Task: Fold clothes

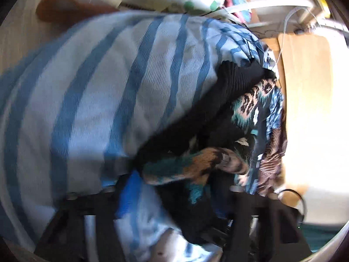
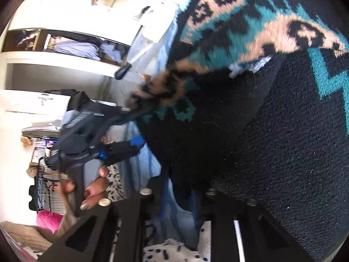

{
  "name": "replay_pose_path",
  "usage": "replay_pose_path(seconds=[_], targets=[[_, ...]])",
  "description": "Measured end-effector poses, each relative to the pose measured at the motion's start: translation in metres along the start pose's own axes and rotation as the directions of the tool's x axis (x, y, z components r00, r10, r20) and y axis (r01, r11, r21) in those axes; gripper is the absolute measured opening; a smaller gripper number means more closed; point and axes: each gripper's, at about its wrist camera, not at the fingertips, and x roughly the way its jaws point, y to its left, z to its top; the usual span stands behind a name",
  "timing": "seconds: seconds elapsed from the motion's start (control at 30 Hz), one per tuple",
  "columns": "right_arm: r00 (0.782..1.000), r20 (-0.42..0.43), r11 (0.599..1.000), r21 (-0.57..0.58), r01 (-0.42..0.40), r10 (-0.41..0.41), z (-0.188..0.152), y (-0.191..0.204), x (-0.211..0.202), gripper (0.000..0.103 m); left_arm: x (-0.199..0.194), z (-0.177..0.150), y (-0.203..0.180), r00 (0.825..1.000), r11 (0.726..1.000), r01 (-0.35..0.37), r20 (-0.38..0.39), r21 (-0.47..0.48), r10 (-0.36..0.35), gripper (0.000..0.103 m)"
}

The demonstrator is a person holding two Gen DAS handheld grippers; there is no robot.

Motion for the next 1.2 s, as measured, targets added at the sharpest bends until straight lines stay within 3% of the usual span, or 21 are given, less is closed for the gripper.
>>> replay_pose_path(seconds=[0.07, 0.17, 0.33, 0.47, 0.57, 0.73, 0.9, 1.07, 1.2], targets=[[1.000, 0.001, 1.000, -0.008, -0.019, 0.019, -0.002, 0.001, -0.005, 0.013, -0.004, 0.002, -0.010, 1.000, 0.998, 0.029, 0.006, 0.059, -0.030, 0.032], [1.000, -0.009, 0.999, -0.015, -0.029, 0.029, -0.003, 0.003, -0.007, 0.013, -0.014, 0.008, -0.024, 0.999, 0.991, 0.025, 0.037, 0.133, -0.030, 0.031], [0.998, -0.057, 1.000, -0.019, -0.007, 0.006, -0.005, 0.001, 0.005, 0.013, -0.006, 0.003, -0.044, 0.994, 0.956, -0.108, 0.053, 0.271, 0.097, 0.030], [0.996, -0.080, 1.000, -0.010, 0.026, -0.027, -0.005, -0.003, 0.015, 0.017, -0.015, -0.019, -0.026, 0.987, 0.940, -0.162, 0.039, 0.301, 0.158, 0.030], [0.997, -0.072, 1.000, 0.017, 0.025, -0.024, -0.003, -0.009, 0.015, 0.027, -0.015, -0.021, -0.004, 0.990, 0.963, -0.142, 0.008, 0.229, 0.144, 0.030], [0.996, -0.074, 0.999, 0.004, 0.047, -0.047, 0.004, -0.005, 0.023, 0.032, -0.021, -0.016, 0.007, 0.995, 0.979, -0.095, -0.006, 0.182, 0.098, 0.030], [0.991, -0.134, 1.000, 0.014, 0.017, -0.015, 0.001, -0.010, 0.040, 0.025, -0.021, -0.011, 0.005, 0.984, 0.970, -0.166, -0.030, 0.178, 0.174, 0.033], [0.983, -0.179, 0.998, -0.052, 0.029, -0.038, -0.008, -0.003, 0.047, 0.023, -0.025, -0.019, 0.002, 0.943, 0.937, -0.307, -0.076, 0.167, 0.323, 0.033], [0.980, -0.195, 0.998, -0.067, 0.018, -0.031, -0.007, 0.000, 0.053, 0.023, -0.025, -0.019, 0.008, 0.936, 0.937, -0.320, -0.102, 0.142, 0.336, 0.033]])
